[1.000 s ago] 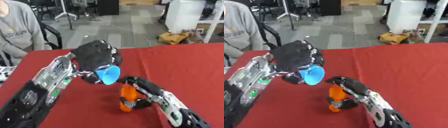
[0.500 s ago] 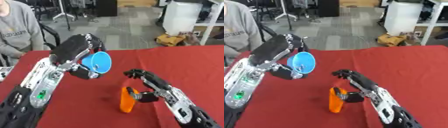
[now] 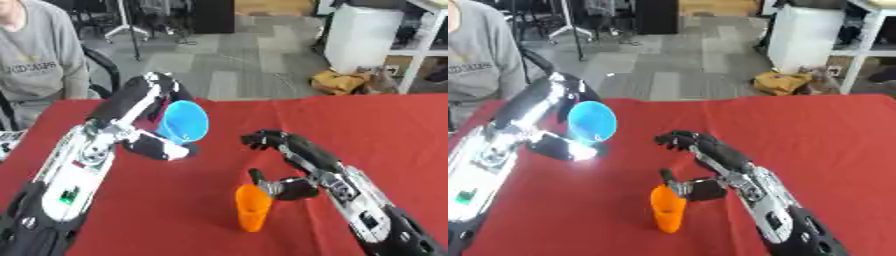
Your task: Pour the contents of one cup into another cup.
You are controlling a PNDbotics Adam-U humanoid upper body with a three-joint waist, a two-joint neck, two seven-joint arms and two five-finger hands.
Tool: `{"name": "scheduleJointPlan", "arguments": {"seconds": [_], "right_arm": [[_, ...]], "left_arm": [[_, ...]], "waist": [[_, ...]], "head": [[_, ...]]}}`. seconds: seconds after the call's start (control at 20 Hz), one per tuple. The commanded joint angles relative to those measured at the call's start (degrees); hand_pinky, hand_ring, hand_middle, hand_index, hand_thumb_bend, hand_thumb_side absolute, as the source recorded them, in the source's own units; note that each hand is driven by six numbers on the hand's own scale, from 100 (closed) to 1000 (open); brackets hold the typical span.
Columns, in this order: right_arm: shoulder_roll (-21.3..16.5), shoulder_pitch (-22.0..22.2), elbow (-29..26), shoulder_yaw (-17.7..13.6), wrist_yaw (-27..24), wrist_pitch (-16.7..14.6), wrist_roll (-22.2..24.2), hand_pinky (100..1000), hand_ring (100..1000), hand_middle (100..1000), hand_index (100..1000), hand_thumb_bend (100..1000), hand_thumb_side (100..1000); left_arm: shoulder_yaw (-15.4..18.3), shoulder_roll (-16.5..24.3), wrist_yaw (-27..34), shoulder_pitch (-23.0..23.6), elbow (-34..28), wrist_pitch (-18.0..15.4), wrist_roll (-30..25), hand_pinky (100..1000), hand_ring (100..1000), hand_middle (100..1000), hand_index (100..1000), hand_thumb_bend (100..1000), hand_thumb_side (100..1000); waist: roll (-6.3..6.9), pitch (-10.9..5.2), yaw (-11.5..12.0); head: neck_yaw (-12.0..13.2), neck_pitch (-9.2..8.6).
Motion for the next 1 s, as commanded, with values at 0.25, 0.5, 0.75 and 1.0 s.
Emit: {"name": "scheduleJointPlan", "arguments": {"seconds": [0.25,0.5,0.75,1.0], "right_arm": [[-4.07,0.34,-8.4,1.53,-5.39,-0.4,5.02,703,756,799,933,263,591],[-5.01,1.52,-9.54,1.75,-6.91,-0.3,9.21,700,752,794,925,295,606],[-5.06,2.1,-9.53,1.33,-7.51,-0.2,9.84,698,749,787,926,283,592],[-5.32,2.88,-9.61,0.5,-8.02,0.27,9.13,694,748,783,923,242,549]], "left_arm": [[-1.24,0.95,19.54,-1.69,14.45,-3.57,-0.78,392,418,413,673,604,100],[-0.67,0.24,17.81,-1.83,22.3,-8.43,1.22,462,525,505,731,799,100],[0.53,0.18,9.77,-1.16,21.79,-11.43,8.0,634,721,726,829,1000,100],[2.33,0.07,11.32,0.85,16.97,-11.7,13.82,661,737,751,843,1000,116]], "waist": [[-0.96,-0.89,-1.6],[-1.45,-0.7,-2.31],[-1.43,-0.65,-2.21],[-1.3,-0.63,-1.99]], "head": [[1.37,-0.75],[1.89,-1.09],[1.94,-1.11],[1.83,-1.14]]}}
